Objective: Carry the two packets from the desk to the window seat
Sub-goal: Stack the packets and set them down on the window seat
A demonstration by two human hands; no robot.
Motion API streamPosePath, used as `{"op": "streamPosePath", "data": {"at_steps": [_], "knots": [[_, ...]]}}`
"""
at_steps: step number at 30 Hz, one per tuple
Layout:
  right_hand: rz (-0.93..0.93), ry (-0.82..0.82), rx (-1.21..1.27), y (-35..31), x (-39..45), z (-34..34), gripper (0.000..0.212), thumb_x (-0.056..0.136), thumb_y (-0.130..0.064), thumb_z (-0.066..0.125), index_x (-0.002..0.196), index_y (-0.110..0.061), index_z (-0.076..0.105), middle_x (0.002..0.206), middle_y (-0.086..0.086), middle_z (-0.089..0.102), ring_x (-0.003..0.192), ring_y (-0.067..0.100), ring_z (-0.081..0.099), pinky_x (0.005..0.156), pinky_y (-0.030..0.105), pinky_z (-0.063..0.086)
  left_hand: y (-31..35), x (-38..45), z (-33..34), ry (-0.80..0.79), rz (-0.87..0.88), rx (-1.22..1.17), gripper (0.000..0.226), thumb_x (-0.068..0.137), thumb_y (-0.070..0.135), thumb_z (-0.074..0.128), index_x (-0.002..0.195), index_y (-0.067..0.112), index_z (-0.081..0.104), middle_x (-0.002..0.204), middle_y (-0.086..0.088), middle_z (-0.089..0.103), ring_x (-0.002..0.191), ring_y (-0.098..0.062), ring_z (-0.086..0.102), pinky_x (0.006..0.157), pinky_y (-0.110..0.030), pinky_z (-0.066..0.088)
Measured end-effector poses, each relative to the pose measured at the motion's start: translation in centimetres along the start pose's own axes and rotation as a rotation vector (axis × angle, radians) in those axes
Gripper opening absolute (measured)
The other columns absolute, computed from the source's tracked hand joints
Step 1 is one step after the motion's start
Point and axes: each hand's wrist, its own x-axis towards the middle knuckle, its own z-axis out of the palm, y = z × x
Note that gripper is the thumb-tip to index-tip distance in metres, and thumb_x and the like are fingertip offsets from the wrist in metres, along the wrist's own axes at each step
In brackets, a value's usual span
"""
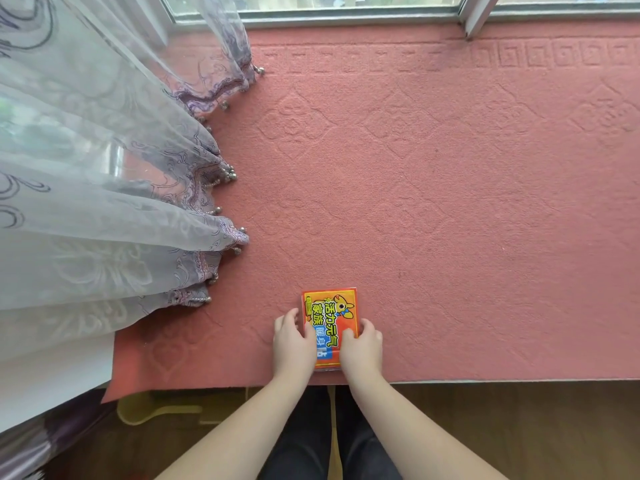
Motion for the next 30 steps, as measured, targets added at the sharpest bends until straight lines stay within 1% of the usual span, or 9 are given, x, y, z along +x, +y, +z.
{"op": "streamPosePath", "data": {"at_steps": [2, 4, 7, 12, 18, 22, 24, 27, 30], "knots": [[0.033, -0.012, -0.028, -0.2, -0.3, 0.3, 0.053, 0.098, -0.027, 0.044, 0.148, -0.014, 0.037, 0.152, 0.012, 0.039, 0.137, 0.031, 0.041, 0.112, 0.048, 0.034, 0.2, -0.2, 0.0, -0.009, -0.008, -0.005, 0.043, 0.096, 0.017, 0.052, 0.137, 0.006, 0.050, 0.138, -0.013, 0.050, 0.117, -0.027, 0.058, 0.098, -0.037, 0.047], [0.054, -0.024, -0.064, -0.4, -0.5, 0.6, 0.055, 0.098, -0.030, 0.043, 0.150, -0.017, 0.033, 0.155, 0.009, 0.035, 0.140, 0.029, 0.036, 0.113, 0.047, 0.029, 0.3, -0.3, 0.0, -0.009, -0.017, -0.014, 0.044, 0.096, 0.017, 0.052, 0.138, 0.005, 0.049, 0.139, -0.015, 0.049, 0.120, -0.029, 0.056, 0.103, -0.042, 0.046], [0.069, -0.037, -0.078, -0.6, -0.7, 0.9, 0.058, 0.097, -0.032, 0.045, 0.152, -0.018, 0.031, 0.155, 0.007, 0.033, 0.140, 0.028, 0.035, 0.114, 0.047, 0.027, 0.5, -0.4, -0.1, -0.009, -0.023, -0.021, 0.045, 0.095, 0.017, 0.053, 0.139, 0.005, 0.048, 0.139, -0.016, 0.049, 0.122, -0.030, 0.056, 0.104, -0.042, 0.044], [0.063, -0.051, -0.060, -0.6, -1.2, 1.1, 0.061, 0.097, -0.031, 0.046, 0.153, -0.018, 0.027, 0.157, 0.008, 0.030, 0.140, 0.030, 0.036, 0.114, 0.049, 0.028, 0.7, -0.5, -0.3, -0.014, -0.027, -0.031, 0.048, 0.095, 0.014, 0.052, 0.141, 0.006, 0.044, 0.138, -0.017, 0.050, 0.122, -0.030, 0.056, 0.100, -0.039, 0.044], [0.052, -0.054, -0.050, -0.6, -1.5, 0.8, 0.062, 0.096, -0.029, 0.046, 0.153, -0.016, 0.027, 0.155, 0.011, 0.034, 0.139, 0.032, 0.038, 0.114, 0.049, 0.031, 0.7, -0.9, -0.2, -0.038, -0.020, -0.002, 0.051, 0.095, 0.016, 0.051, 0.144, 0.005, 0.040, 0.143, -0.016, 0.047, 0.127, -0.029, 0.051, 0.103, -0.039, 0.042], [0.047, -0.064, -0.035, -0.7, -1.7, 0.2, 0.063, 0.096, -0.030, 0.047, 0.153, -0.012, 0.028, 0.156, 0.014, 0.034, 0.141, 0.033, 0.036, 0.114, 0.050, 0.032, 0.7, -0.9, -0.5, -0.051, -0.046, 0.042, 0.056, 0.095, 0.020, 0.050, 0.148, 0.007, 0.034, 0.147, -0.015, 0.044, 0.134, -0.030, 0.044, 0.109, -0.042, 0.037], [0.022, -0.064, -0.036, -0.7, -1.9, -0.5, 0.063, 0.095, -0.028, 0.049, 0.152, -0.011, 0.029, 0.157, 0.014, 0.033, 0.142, 0.034, 0.033, 0.116, 0.049, 0.030, 1.0, -1.0, -1.0, -0.047, -0.057, 0.078, 0.058, 0.095, 0.022, 0.051, 0.148, 0.008, 0.032, 0.149, -0.015, 0.043, 0.138, -0.031, 0.039, 0.112, -0.043, 0.033], [-0.035, -0.096, 0.005, -0.9, -2.6, -2.5, 0.062, 0.095, -0.023, 0.052, 0.151, -0.009, 0.032, 0.156, 0.017, 0.034, 0.141, 0.034, 0.036, 0.116, 0.046, 0.031, 1.7, -1.3, -2.3, -0.082, -0.046, 0.110, 0.059, 0.095, 0.027, 0.050, 0.149, 0.010, 0.032, 0.152, -0.014, 0.041, 0.139, -0.030, 0.037, 0.112, -0.042, 0.032], [-0.094, -0.175, -0.016, -1.7, -3.6, -5.4, 0.057, 0.096, -0.023, 0.052, 0.150, -0.009, 0.036, 0.153, 0.015, 0.042, 0.138, 0.030, 0.042, 0.113, 0.039, 0.034, 2.3, -2.0, -4.4, -0.174, 0.049, 0.189, 0.054, 0.095, 0.031, 0.047, 0.145, 0.011, 0.039, 0.147, -0.015, 0.046, 0.135, -0.031, 0.041, 0.110, -0.041, 0.033]]}}
